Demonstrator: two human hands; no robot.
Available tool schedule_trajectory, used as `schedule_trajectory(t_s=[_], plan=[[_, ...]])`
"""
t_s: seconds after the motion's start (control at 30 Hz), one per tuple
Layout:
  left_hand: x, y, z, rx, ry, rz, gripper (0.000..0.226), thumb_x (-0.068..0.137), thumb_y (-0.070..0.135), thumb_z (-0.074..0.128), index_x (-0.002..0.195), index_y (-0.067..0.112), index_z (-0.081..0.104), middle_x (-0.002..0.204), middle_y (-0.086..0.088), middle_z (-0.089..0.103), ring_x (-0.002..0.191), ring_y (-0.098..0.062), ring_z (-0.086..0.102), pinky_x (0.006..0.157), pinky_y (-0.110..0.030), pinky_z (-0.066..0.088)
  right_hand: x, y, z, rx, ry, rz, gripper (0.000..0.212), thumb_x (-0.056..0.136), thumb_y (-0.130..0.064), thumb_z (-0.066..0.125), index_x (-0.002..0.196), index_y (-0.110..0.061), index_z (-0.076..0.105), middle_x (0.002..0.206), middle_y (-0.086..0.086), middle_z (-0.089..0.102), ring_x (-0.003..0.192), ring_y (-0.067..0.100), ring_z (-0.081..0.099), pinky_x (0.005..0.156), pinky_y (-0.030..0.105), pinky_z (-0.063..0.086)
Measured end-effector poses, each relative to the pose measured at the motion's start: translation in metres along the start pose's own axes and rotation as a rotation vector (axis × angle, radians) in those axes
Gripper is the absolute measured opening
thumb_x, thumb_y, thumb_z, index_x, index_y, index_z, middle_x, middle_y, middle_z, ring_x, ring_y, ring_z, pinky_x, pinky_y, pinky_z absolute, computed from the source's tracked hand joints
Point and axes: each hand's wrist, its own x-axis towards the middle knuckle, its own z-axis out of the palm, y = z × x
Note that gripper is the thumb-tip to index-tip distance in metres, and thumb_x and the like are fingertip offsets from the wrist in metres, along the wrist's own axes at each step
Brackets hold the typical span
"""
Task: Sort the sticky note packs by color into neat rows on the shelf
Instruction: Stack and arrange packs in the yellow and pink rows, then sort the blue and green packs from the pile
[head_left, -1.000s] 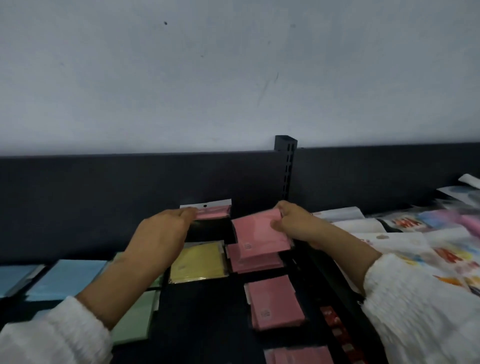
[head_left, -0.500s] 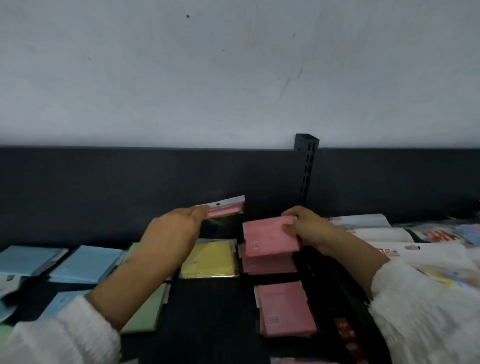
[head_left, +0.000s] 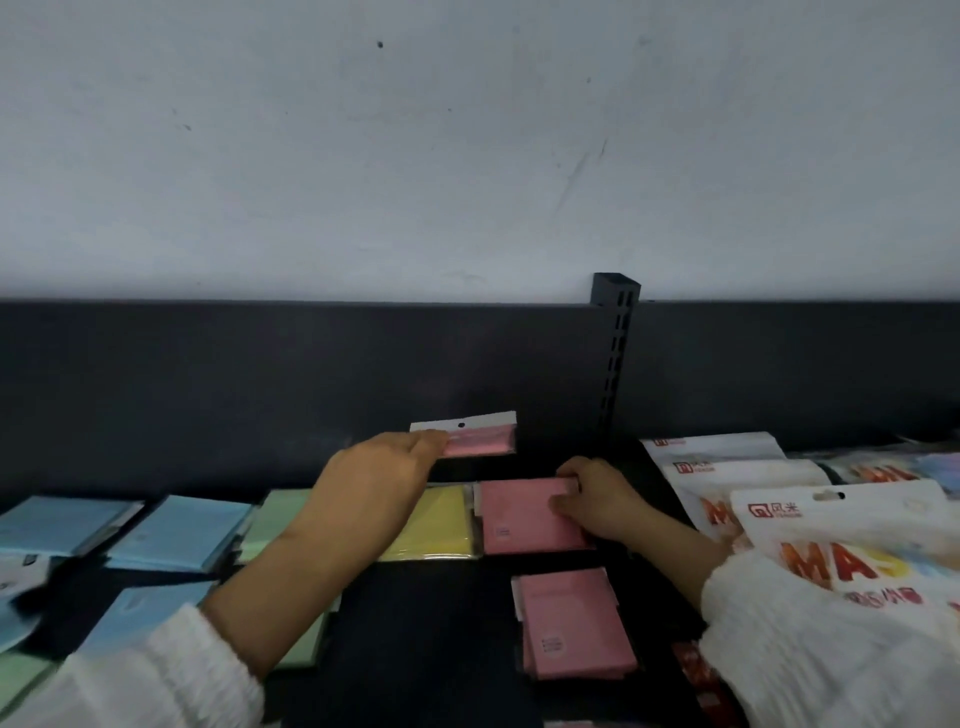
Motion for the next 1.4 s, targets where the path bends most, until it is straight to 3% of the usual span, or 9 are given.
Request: schedule_trajectory(t_s=[0.1, 0.2, 0.43, 0.5, 0.57, 0.67, 0.83, 1.0, 1.4], plan=[[0.002, 0.007, 0.004, 0.021, -0.036, 0.041, 0.053, 0.04, 0.012, 0.088, 0.09, 0.017, 0.072, 0.073, 0.002, 0.07, 0.052, -0.015, 0.063, 0.032, -0.021, 0.039, -0.003, -0.008, -0.011, -0.067, 0.051, -0.041, 0.05, 0.087, -0.014, 0.059, 0.134, -0.008, 0.044, 0.134, 0.016, 0.037, 0.119, 0.028, 0.047, 0.096, 0.021, 0.037], [0.007, 0.014, 0.011, -0.01, -0.053, 0.078, 0.052, 0.04, 0.012, 0.089, 0.09, 0.018, 0.073, 0.078, 0.003, 0.072, 0.055, -0.016, 0.066, 0.033, -0.022, 0.043, -0.005, -0.018, -0.034, -0.093, 0.116, -0.044, 0.045, 0.087, -0.006, 0.054, 0.132, -0.002, 0.047, 0.135, 0.017, 0.044, 0.118, 0.029, 0.05, 0.095, 0.025, 0.04], [0.028, 0.053, 0.037, 0.001, -0.211, 0.169, 0.056, 0.02, 0.02, 0.089, 0.072, 0.023, 0.071, 0.055, 0.007, 0.062, 0.043, -0.009, 0.058, 0.03, -0.016, 0.035, -0.019, -0.028, -0.091, 0.073, 0.195, -0.083, 0.051, 0.087, -0.002, 0.052, 0.137, -0.008, 0.043, 0.134, 0.007, 0.052, 0.117, 0.022, 0.053, 0.087, 0.02, 0.041], [0.028, 0.064, 0.05, -0.024, -0.265, 0.191, 0.039, 0.034, 0.015, 0.085, 0.069, 0.02, 0.07, 0.057, 0.003, 0.063, 0.046, -0.012, 0.06, 0.034, -0.017, 0.039, -0.028, -0.026, -0.1, 0.102, 0.206, -0.095, 0.05, 0.087, -0.003, 0.053, 0.136, -0.011, 0.046, 0.132, 0.004, 0.055, 0.115, 0.021, 0.054, 0.09, 0.025, 0.045], [0.024, 0.073, 0.059, -0.104, -0.36, 0.197, 0.019, 0.063, 0.007, 0.068, 0.081, 0.015, 0.067, 0.074, -0.003, 0.067, 0.064, -0.02, 0.066, 0.049, -0.023, 0.049, -0.039, -0.024, -0.105, 0.127, 0.198, -0.118, 0.049, 0.088, -0.007, 0.056, 0.135, -0.012, 0.046, 0.13, 0.001, 0.055, 0.114, 0.019, 0.054, 0.093, 0.027, 0.046], [0.02, 0.075, 0.073, -0.031, -0.465, 0.293, 0.023, 0.088, 0.005, 0.042, 0.104, 0.007, 0.058, 0.105, -0.014, 0.06, 0.095, -0.031, 0.058, 0.078, -0.038, 0.051, -0.054, -0.021, -0.108, 0.106, 0.177, -0.172, 0.047, 0.089, -0.012, 0.058, 0.134, -0.014, 0.047, 0.129, 0.0, 0.056, 0.113, 0.016, 0.055, 0.078, 0.021, 0.047], [0.023, 0.066, 0.069, -0.075, -0.512, 0.382, 0.026, 0.095, 0.028, 0.045, 0.11, 0.014, 0.06, 0.112, -0.008, 0.06, 0.1, -0.022, 0.056, 0.087, -0.036, 0.049, -0.062, -0.018, -0.106, 0.101, 0.183, -0.195, 0.045, 0.089, -0.014, 0.059, 0.133, -0.014, 0.049, 0.126, 0.0, 0.059, 0.109, 0.011, 0.054, 0.087, 0.018, 0.039], [0.02, 0.049, 0.03, -0.241, -0.577, 0.201, 0.041, 0.096, 0.033, 0.041, 0.134, 0.019, 0.046, 0.138, -0.001, 0.044, 0.12, -0.021, 0.046, 0.1, -0.035, 0.041, -0.066, -0.018, -0.101, 0.058, 0.124, -0.24, 0.039, 0.088, -0.017, 0.061, 0.127, -0.015, 0.055, 0.121, -0.001, 0.063, 0.101, 0.006, 0.056, 0.087, 0.016, 0.039], [-0.105, -0.093, -0.079, -0.016, -0.658, -0.23, 0.042, 0.093, 0.049, 0.039, 0.126, 0.03, 0.055, 0.126, 0.01, 0.058, 0.106, -0.007, 0.059, 0.087, -0.016, 0.04, -0.072, -0.026, -0.062, -0.253, -0.019, -0.359, 0.038, 0.087, -0.022, 0.062, 0.125, -0.017, 0.057, 0.12, -0.002, 0.062, 0.094, 0.005, 0.054, 0.087, 0.017, 0.04]])
